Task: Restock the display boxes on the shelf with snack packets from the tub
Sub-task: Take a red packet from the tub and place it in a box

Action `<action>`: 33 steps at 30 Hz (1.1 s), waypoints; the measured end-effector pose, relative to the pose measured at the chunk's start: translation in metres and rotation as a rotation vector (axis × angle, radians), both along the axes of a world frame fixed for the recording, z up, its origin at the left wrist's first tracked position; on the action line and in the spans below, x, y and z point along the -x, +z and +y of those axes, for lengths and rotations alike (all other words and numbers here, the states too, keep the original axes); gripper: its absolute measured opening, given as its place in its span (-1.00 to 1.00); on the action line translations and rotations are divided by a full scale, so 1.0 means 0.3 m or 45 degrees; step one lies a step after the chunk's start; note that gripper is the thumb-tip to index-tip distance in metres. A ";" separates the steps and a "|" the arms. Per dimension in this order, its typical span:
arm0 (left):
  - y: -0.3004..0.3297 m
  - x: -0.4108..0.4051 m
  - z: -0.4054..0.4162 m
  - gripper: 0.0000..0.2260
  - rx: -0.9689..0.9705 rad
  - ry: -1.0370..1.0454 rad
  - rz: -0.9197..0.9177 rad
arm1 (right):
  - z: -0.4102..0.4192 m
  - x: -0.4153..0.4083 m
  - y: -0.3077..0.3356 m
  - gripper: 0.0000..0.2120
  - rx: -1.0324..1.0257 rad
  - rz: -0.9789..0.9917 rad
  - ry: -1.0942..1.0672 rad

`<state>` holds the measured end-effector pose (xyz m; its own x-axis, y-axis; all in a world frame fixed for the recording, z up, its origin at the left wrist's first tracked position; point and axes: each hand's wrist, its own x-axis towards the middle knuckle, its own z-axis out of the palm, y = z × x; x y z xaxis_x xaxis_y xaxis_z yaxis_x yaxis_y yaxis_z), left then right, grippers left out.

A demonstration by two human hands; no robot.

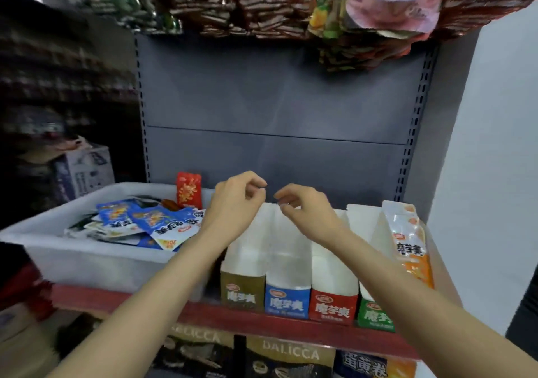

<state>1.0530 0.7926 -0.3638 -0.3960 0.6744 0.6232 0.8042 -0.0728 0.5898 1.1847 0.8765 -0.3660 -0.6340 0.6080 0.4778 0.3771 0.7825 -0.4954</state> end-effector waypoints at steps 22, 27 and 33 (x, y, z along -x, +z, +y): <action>-0.030 0.734 0.139 -0.73 0.594 0.305 -0.368 | 0.139 0.849 -0.026 -0.81 0.344 -0.177 0.044; -0.039 0.688 0.106 -0.77 0.361 0.299 -0.360 | 0.106 0.746 0.000 -0.85 0.195 0.092 0.038; -0.048 0.554 -0.015 -0.74 0.119 0.250 -0.406 | -0.050 0.569 0.042 -0.86 0.143 0.477 0.053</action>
<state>0.8867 0.7881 -0.3782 -0.6873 0.6143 0.3875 0.5727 0.1302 0.8094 1.0141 0.8616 -0.3533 -0.4533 0.6470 0.6130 0.1229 0.7266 -0.6760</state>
